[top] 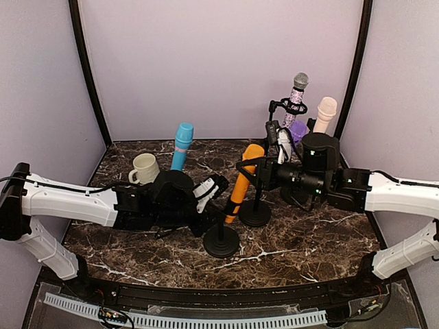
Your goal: Remove the microphone from the stand
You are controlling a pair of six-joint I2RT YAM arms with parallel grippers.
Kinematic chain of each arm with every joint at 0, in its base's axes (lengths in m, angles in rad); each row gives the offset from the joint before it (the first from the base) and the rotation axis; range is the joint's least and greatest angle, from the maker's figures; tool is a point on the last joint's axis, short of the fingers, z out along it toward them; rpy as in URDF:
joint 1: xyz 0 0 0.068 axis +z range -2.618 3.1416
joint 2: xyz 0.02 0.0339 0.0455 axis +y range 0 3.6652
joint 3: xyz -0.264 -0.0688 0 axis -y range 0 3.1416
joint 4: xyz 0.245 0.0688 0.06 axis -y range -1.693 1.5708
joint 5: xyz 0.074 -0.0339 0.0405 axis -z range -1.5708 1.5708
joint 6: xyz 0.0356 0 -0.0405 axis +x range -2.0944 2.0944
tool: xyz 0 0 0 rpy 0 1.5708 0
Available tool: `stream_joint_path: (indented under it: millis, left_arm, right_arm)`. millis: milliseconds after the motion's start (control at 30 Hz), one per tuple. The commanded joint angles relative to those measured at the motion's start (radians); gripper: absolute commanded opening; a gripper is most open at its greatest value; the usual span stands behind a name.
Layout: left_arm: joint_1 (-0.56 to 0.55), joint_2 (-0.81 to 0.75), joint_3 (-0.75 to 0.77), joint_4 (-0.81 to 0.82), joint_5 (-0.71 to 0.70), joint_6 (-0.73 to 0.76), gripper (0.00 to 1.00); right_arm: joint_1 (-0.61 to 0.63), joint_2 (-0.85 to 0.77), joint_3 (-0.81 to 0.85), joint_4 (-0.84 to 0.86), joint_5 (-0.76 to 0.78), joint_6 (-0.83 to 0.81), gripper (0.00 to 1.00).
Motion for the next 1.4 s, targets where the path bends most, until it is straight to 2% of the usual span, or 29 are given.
stream_joint_path:
  millis: [0,133,267,667,867,1367]
  left_arm:
    - [-0.007,-0.008,0.047,0.010,0.055,-0.021,0.00]
    - [-0.008,-0.010,0.051,-0.008,0.059,-0.021,0.00]
    - [-0.008,-0.004,0.055,-0.022,0.059,-0.019,0.00]
    - [-0.008,0.012,0.066,-0.054,0.012,0.000,0.00]
    - [-0.008,0.027,0.072,-0.055,0.008,-0.006,0.00]
    - [-0.012,0.056,0.090,-0.072,0.009,0.005,0.00]
  right_arm:
    - [-0.054,-0.017,0.055,0.047,-0.234,-0.050,0.12]
    - [-0.094,-0.005,0.075,0.036,-0.373,-0.040,0.12]
    - [-0.100,0.003,0.091,0.025,-0.399,-0.033,0.11]
    - [-0.098,0.007,0.178,-0.164,-0.072,0.081,0.13]
    - [-0.082,0.009,0.220,-0.239,0.082,0.139,0.11]
    - [-0.062,0.030,0.292,-0.348,0.266,0.192,0.10]
